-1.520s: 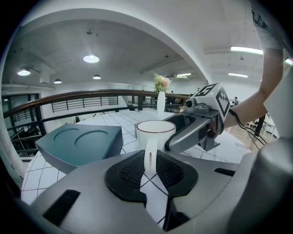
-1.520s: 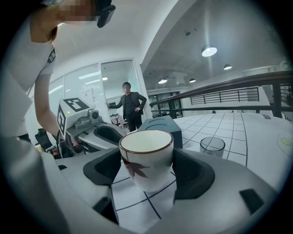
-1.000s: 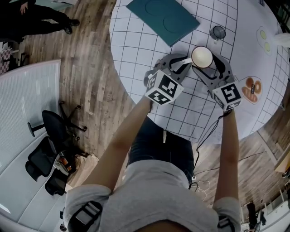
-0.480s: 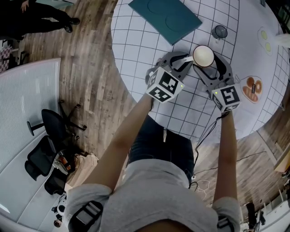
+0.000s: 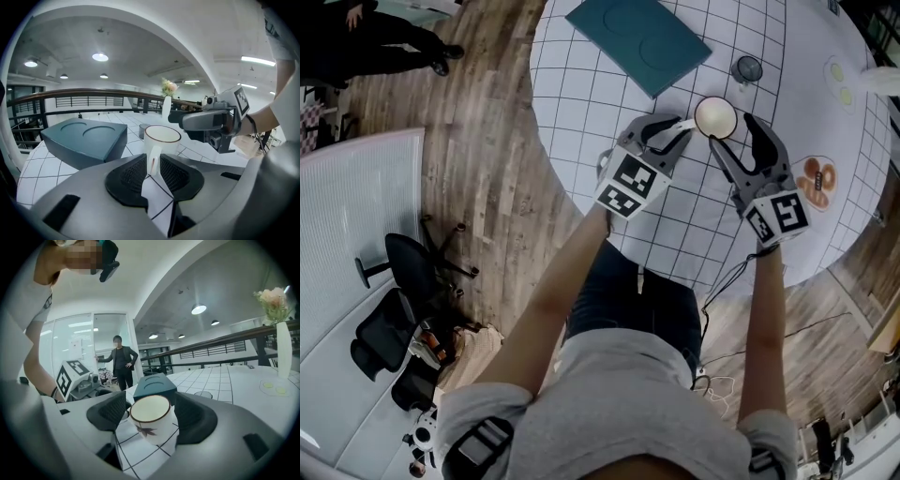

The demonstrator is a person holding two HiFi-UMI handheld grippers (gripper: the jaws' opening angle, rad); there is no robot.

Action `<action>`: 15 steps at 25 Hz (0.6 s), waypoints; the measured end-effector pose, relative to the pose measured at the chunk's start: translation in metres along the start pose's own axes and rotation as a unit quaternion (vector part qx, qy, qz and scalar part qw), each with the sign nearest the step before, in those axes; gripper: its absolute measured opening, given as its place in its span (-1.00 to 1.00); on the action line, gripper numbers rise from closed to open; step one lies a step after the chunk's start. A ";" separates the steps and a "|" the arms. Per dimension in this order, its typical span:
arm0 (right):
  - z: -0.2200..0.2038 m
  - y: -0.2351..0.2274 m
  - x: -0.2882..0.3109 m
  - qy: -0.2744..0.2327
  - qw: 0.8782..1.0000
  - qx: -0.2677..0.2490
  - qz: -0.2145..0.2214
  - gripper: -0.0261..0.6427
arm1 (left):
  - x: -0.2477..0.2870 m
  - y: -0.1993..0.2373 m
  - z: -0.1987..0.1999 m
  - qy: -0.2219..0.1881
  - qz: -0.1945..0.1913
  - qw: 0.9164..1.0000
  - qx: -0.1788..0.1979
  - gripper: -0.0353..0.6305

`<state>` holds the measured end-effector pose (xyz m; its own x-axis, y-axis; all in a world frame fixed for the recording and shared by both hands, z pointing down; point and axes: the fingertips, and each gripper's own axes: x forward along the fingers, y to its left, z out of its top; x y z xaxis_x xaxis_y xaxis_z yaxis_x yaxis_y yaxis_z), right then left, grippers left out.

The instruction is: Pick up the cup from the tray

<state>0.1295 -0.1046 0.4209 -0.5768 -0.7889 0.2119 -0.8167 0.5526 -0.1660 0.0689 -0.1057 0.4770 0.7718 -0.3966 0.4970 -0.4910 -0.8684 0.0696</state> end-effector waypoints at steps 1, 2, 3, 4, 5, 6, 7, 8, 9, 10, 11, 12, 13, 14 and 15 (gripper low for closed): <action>0.006 -0.002 -0.002 -0.010 1.000 0.009 -0.008 0.02 | -0.002 0.000 0.000 -0.001 0.001 1.000 -0.003 -0.61; 0.011 -0.004 -0.004 -0.020 0.999 0.020 -0.014 0.02 | -0.003 0.001 0.000 -0.004 0.001 1.000 -0.011 -0.61; 0.015 -0.007 -0.006 -0.030 0.999 0.033 -0.020 0.02 | -0.005 0.001 0.001 -0.008 0.001 1.000 -0.021 -0.61; 0.018 -0.009 -0.008 -0.038 0.998 0.047 -0.024 0.02 | -0.006 0.002 0.001 -0.012 0.002 0.999 -0.032 -0.62; 0.021 -0.011 -0.009 -0.047 0.997 0.061 -0.028 0.02 | -0.008 0.003 0.002 -0.017 0.005 0.999 -0.042 -0.62; 0.025 -0.013 -0.011 -0.056 0.995 0.075 -0.032 0.02 | -0.011 0.005 0.003 -0.022 0.010 0.998 -0.050 -0.63; 0.028 -0.014 -0.013 -0.065 0.993 0.088 -0.035 0.02 | -0.014 0.007 0.005 -0.027 0.018 0.998 -0.056 -0.72; 0.033 -0.015 -0.015 -0.075 0.991 0.102 -0.039 0.02 | -0.019 0.010 0.006 -0.033 0.025 0.997 -0.062 -0.80; 0.038 -0.016 -0.017 -0.086 0.989 0.114 -0.042 0.02 | -0.025 0.013 0.009 -0.039 0.031 0.996 -0.068 -0.80; 0.043 -0.016 -0.020 -0.097 0.986 0.125 -0.044 0.02 | -0.032 0.016 0.013 -0.046 0.037 0.995 -0.075 -0.80; 0.049 -0.015 -0.022 -0.106 0.985 0.132 -0.046 0.01 | -0.039 0.020 0.019 -0.055 0.043 0.994 -0.084 -0.80; 0.055 -0.013 -0.024 -0.112 0.984 0.133 -0.050 0.01 | -0.046 0.025 0.026 -0.068 0.049 0.992 -0.093 -0.80; 0.060 -0.011 -0.025 -0.114 0.984 0.128 -0.055 0.01 | -0.053 0.029 0.035 -0.081 0.056 0.990 -0.100 -0.80; 0.065 -0.008 -0.026 -0.116 0.984 0.121 -0.063 0.00 | -0.059 0.033 0.044 -0.096 0.062 0.988 -0.105 -0.81; 0.069 -0.006 -0.028 -0.120 0.983 0.117 -0.072 -0.14 | -0.064 0.036 0.055 -0.110 0.068 0.986 -0.108 -0.83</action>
<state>0.1517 -0.1049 0.3494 -0.4118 -0.9111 0.0208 -0.8481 0.3747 -0.3747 0.0234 -0.1279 0.4004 0.7497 -0.5808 0.3171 -0.6526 -0.7285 0.2086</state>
